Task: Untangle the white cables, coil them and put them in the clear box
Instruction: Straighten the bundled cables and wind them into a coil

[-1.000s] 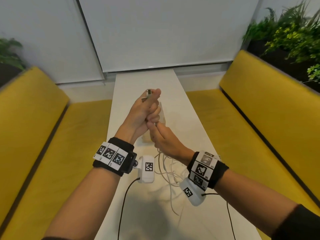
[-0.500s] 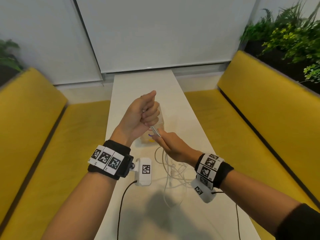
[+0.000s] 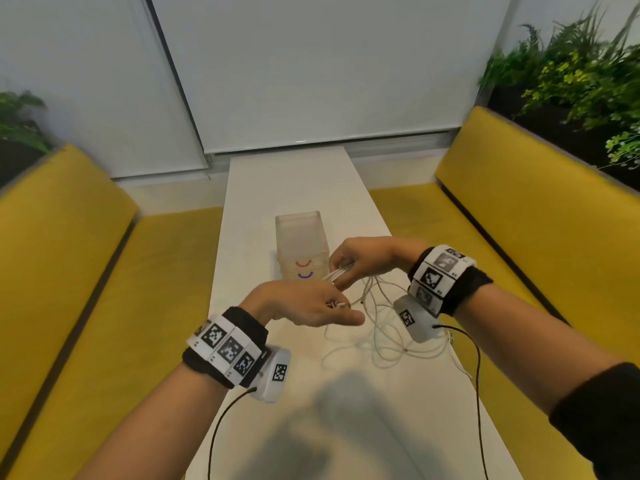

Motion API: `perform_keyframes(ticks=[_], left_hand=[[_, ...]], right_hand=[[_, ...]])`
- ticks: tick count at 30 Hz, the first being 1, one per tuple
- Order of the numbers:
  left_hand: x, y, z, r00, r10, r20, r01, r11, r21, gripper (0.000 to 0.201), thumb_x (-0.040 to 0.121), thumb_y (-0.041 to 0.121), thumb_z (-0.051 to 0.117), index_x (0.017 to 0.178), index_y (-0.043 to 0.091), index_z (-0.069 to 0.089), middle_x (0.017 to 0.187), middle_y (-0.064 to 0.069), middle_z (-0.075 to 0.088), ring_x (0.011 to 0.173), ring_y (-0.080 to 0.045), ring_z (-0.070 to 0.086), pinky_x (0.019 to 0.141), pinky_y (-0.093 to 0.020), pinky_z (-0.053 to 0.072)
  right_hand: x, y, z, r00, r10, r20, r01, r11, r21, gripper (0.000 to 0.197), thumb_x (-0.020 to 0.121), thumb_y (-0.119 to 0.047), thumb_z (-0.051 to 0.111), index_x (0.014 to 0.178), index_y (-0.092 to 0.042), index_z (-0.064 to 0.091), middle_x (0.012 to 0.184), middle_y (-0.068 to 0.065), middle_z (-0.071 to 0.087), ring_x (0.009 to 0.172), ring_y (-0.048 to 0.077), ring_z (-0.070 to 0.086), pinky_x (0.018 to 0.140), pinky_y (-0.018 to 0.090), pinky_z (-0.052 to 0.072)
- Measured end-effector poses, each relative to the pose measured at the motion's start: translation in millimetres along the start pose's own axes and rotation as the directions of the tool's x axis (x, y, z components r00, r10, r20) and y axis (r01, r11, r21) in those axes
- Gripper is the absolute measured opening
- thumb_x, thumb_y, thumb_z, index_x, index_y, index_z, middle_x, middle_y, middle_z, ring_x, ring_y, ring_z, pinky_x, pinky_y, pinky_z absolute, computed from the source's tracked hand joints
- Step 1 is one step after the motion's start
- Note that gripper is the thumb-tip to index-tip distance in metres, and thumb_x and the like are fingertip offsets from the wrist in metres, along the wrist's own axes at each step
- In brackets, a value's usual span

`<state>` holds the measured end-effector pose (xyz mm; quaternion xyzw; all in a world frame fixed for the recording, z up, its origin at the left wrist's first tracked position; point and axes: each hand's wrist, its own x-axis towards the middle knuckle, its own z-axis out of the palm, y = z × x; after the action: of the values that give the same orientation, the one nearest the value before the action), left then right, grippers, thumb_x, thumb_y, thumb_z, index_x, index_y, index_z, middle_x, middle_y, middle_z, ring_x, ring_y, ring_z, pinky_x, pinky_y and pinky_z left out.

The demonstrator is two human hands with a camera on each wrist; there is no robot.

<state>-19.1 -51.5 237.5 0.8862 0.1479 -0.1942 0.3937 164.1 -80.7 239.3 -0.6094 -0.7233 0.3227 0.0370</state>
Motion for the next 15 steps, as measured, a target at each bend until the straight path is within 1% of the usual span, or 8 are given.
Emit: perform_keyframes(ticks=[1,2,5,6,8,10,12,15], left_hand=[[4,-6,4,0.998,-0.039,-0.046,0.041,0.998,0.041,0.059,0.086,0.069,0.056,0.071,0.013,0.050,0.066,0.000,0.043,0.062,-0.018,0.038,0.059,-0.030,0.031],[8,-13,9,0.994,-0.068,-0.088,0.074,0.995,0.068,0.057,0.087,0.067,0.059,0.073,0.012,0.053,0.068,0.000,0.047,0.063,-0.016,0.041,0.060,-0.030,0.033],[25,-32,19,0.957,-0.130,-0.258,0.178,0.969,0.173,0.049,0.089,0.066,0.057,0.080,0.018,0.061,0.082,-0.001,0.061,0.074,-0.017,0.053,0.062,-0.033,0.040],[31,-37,21,0.925,-0.150,-0.350,0.226,0.956,0.186,0.049,0.089,0.067,0.054,0.091,0.020,0.065,0.093,-0.001,0.066,0.083,-0.019,0.057,0.066,-0.034,0.045],[37,-42,20,0.826,-0.157,-0.542,0.286,0.944,0.162,0.053,0.091,0.069,0.048,0.113,0.025,0.066,0.111,0.004,0.067,0.095,-0.019,0.061,0.072,-0.035,0.050],[38,-45,17,0.740,-0.108,-0.664,0.226,0.970,0.094,0.048,0.094,0.067,0.045,0.117,0.031,0.065,0.112,0.008,0.068,0.097,-0.018,0.062,0.074,-0.035,0.050],[39,-48,14,0.709,-0.065,-0.702,0.074,0.997,-0.018,0.047,0.094,0.069,0.040,0.114,0.034,0.066,0.107,0.008,0.070,0.095,-0.018,0.064,0.078,-0.040,0.053],[41,-50,12,0.656,-0.025,-0.755,-0.107,0.986,-0.126,0.069,0.083,0.086,0.031,0.097,0.030,0.069,0.086,-0.002,0.070,0.080,-0.022,0.063,0.074,-0.050,0.052]], right_hand=[[-1,2,-4,1.000,0.007,0.014,-0.008,0.999,0.038,0.012,0.087,-0.030,0.073,0.083,-0.019,0.069,0.076,-0.002,0.066,0.068,0.011,0.054,0.067,0.033,0.047],[-4,1,-9,1.000,0.015,0.023,-0.016,0.999,0.049,0.017,0.089,-0.031,0.071,0.091,-0.015,0.070,0.080,0.000,0.066,0.070,0.012,0.055,0.068,0.033,0.047],[-8,-1,-14,0.999,0.047,0.021,-0.047,0.999,0.007,0.021,0.095,-0.037,0.061,0.094,-0.016,0.063,0.073,-0.004,0.057,0.062,0.011,0.050,0.060,0.024,0.042],[-9,-3,-12,0.998,0.053,0.022,-0.053,0.999,0.008,0.021,0.097,-0.037,0.058,0.095,-0.017,0.060,0.072,-0.004,0.056,0.059,0.012,0.049,0.057,0.023,0.042],[-8,-4,-6,0.998,0.059,-0.022,-0.059,0.998,-0.006,0.023,0.100,-0.038,0.051,0.096,-0.016,0.057,0.072,-0.004,0.055,0.056,0.011,0.048,0.054,0.022,0.041],[-10,-4,-2,0.993,0.061,-0.097,-0.062,0.998,-0.014,0.027,0.101,-0.040,0.047,0.093,-0.016,0.055,0.072,-0.004,0.055,0.057,0.010,0.050,0.055,0.021,0.041],[-14,-1,-3,0.987,0.072,-0.147,-0.066,0.997,0.045,0.031,0.101,-0.045,0.045,0.087,-0.018,0.055,0.073,-0.001,0.056,0.058,0.013,0.054,0.054,0.022,0.045],[-22,-3,-5,0.978,0.045,-0.203,-0.024,0.994,0.102,0.035,0.102,-0.043,0.042,0.081,-0.018,0.054,0.071,0.001,0.055,0.055,0.013,0.053,0.052,0.022,0.045]])
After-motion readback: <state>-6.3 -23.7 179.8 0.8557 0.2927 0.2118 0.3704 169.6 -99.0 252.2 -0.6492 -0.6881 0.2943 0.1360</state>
